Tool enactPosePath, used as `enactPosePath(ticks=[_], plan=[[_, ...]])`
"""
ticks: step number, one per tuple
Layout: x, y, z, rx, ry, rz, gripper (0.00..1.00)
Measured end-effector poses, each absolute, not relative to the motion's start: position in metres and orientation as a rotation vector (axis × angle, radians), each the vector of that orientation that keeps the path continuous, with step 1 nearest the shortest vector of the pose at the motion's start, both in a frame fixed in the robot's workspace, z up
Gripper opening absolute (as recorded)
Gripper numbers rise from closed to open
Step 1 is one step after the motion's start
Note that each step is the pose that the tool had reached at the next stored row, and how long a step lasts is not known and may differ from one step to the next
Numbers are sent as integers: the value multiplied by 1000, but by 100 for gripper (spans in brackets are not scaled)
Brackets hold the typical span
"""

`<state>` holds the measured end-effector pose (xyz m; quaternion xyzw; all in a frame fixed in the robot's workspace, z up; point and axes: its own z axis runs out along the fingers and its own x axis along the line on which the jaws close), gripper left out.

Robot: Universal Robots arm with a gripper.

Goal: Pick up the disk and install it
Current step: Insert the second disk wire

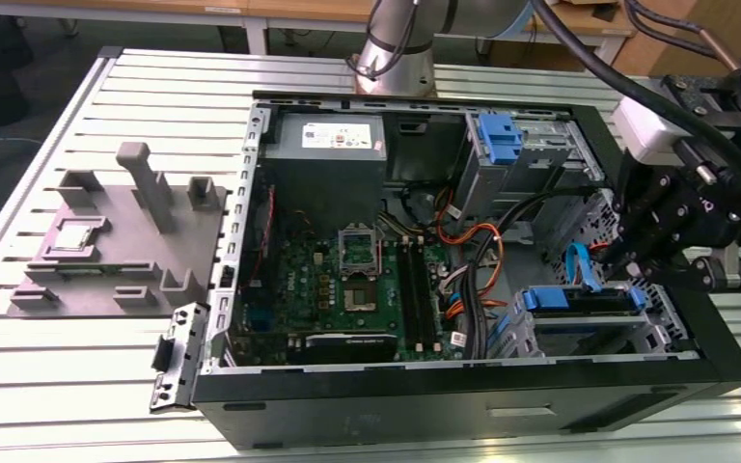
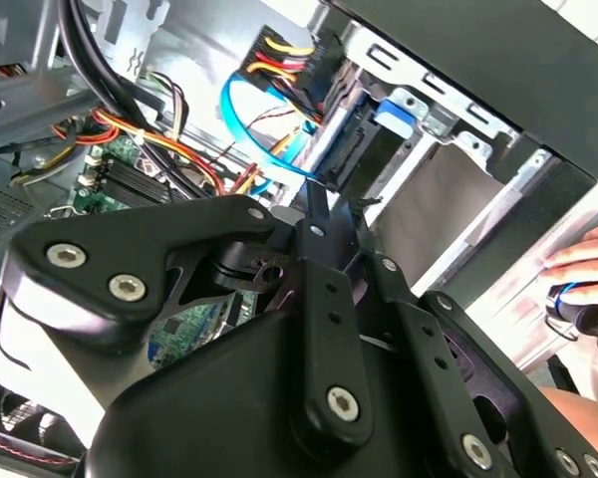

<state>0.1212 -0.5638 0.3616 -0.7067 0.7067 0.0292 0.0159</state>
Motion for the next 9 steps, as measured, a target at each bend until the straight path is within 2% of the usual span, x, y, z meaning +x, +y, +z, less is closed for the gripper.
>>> enactPosePath(ticks=[9], plan=[[121,-547,361,-2198,2198,91,24]])
